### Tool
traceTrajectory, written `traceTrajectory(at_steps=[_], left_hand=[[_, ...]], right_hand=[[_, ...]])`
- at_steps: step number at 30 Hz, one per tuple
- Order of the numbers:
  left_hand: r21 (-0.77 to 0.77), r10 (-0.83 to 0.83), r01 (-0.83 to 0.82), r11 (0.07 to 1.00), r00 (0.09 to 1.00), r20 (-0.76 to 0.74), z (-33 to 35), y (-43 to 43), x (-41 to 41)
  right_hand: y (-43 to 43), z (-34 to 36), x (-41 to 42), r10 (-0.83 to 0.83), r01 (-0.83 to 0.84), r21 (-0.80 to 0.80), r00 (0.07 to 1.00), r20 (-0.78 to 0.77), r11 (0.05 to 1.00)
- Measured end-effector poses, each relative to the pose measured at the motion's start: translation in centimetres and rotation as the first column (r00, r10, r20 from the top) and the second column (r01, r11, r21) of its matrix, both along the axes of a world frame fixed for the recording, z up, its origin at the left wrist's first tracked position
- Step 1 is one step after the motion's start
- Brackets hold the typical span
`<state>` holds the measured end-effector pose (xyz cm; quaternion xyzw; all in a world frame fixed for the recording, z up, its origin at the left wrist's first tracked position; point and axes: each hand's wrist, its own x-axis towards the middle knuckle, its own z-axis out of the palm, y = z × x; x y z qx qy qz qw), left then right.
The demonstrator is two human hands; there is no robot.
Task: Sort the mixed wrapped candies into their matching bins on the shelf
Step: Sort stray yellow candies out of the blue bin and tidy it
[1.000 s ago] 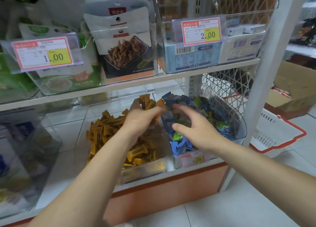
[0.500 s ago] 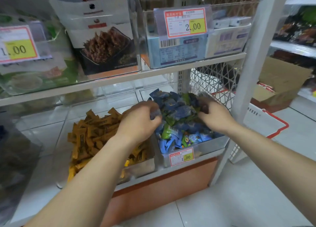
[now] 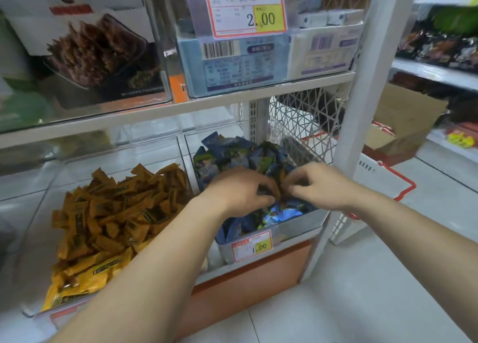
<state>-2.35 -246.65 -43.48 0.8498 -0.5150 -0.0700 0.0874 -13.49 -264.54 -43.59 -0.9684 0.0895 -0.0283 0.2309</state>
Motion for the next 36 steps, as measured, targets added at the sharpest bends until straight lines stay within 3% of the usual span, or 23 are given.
traceTrajectory(at_steps=[3, 10, 18, 23, 31, 36], left_hand=[[0.045, -0.015, 0.016, 0.999, 1.0, -0.004, 0.2, 0.6, 0.0], [0.07, -0.038, 0.032, 0.997, 0.996, 0.084, -0.1, 1.8, -0.8], [0.04, -0.001, -0.002, 0.999, 0.996, 0.09, -0.7, 2.2, -1.1], [0.01, 0.031, -0.031, 0.999, 0.997, 0.064, -0.7, 1.9, -1.0], [-0.182, 0.251, -0.228, 0.957, 0.961, 0.119, -1.5, -0.6, -1.6], [-0.093, 0.217, -0.211, 0.973, 0.975, 0.051, -1.4, -1.4, -1.5]], right_hand=[[-0.1, -0.2, 1.4, -0.125, 0.13, -0.019, 0.978, 0.165, 0.991], [0.2, -1.2, 3.6, -0.126, 0.125, -0.033, 0.991, -0.045, 0.992], [1.6, -2.2, 4.8, -0.091, 0.085, -0.09, 0.994, -0.062, 0.992], [1.1, -2.7, 4.2, -0.124, 0.125, -0.088, 0.992, 0.017, 0.988], [0.4, -2.1, 2.9, -0.212, 0.173, 0.211, 0.96, 0.181, 0.962], [-0.3, -1.6, 1.9, -0.256, 0.179, 0.289, 0.932, 0.257, 0.94]])
